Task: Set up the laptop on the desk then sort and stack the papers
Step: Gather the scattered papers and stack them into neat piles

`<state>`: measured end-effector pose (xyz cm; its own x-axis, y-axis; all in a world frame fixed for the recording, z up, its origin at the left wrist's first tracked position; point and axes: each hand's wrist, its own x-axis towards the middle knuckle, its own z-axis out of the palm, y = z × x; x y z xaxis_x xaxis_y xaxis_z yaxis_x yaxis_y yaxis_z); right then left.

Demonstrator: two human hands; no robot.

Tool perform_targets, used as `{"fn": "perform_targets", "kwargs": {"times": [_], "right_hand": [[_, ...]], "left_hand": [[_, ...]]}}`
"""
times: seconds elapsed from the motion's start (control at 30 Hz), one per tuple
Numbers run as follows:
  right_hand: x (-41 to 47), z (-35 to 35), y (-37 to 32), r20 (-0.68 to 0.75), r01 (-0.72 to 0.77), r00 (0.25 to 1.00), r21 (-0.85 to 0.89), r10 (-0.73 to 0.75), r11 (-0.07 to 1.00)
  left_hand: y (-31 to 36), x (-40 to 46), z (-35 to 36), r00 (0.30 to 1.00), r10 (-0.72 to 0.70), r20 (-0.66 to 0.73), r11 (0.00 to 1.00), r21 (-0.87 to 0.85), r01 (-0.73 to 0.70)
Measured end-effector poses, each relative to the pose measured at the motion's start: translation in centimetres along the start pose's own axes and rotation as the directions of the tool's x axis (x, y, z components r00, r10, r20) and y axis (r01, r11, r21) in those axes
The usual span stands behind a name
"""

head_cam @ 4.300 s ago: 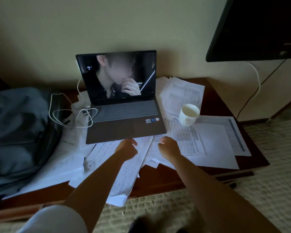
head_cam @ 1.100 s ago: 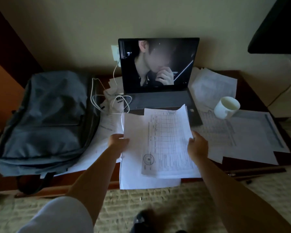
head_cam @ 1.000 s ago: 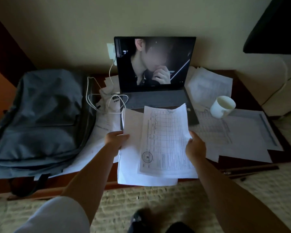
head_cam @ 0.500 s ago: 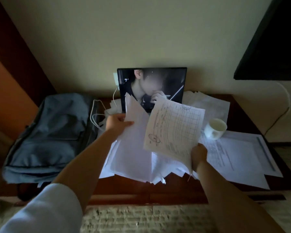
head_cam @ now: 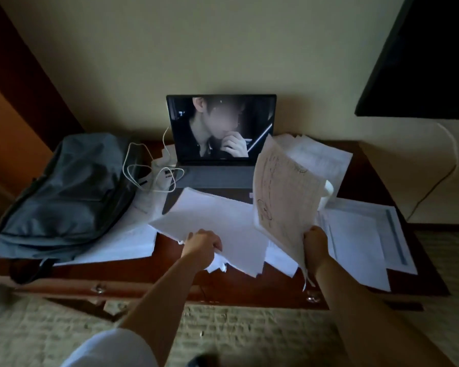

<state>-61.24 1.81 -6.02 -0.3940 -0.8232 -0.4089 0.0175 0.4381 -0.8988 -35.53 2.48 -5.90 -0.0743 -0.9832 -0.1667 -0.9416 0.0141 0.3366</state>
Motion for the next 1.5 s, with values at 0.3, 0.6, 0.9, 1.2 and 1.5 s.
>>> {"fn": "perform_targets", "kwargs": {"times": [0.3,0.6,0.9,1.2,1.5], "right_hand": [[0.8,1.3,3.4,0.110,-0.063,0.991,-0.079,0.072,0.995],[0.5,2.0,-0.2,0.218,-0.134,0.969,0.059,0.119,0.989],[-0.5,4.5,-1.8,0.262,-0.139,0.961,0.172,0.090,0.975],[1.1,6.8,1.4,0.176,-0.005,0.983,-0.248,0.050,0.969],[-0.6,12.1,3.4,0.211,0.050,0.975,-0.527,0.073,0.849]], "left_hand": [[-3.8,-1.6,2.7,0.983,-0.140,0.118,0.985,-0.083,0.150],[-2.8,-0.1,-5.6,0.787,-0.591,-0.180,0.416,-0.903,0.106],[-4.2,0.0,-8.0,0.839,-0.517,0.171,-0.157,-0.982,0.103],[-6.2,0.6,-5.2,0.718,-0.669,0.193,0.084,-0.940,0.330],[-10.4,1.2,-2.0,0.670,-0.681,0.296,0.217,-0.792,0.571]]}}
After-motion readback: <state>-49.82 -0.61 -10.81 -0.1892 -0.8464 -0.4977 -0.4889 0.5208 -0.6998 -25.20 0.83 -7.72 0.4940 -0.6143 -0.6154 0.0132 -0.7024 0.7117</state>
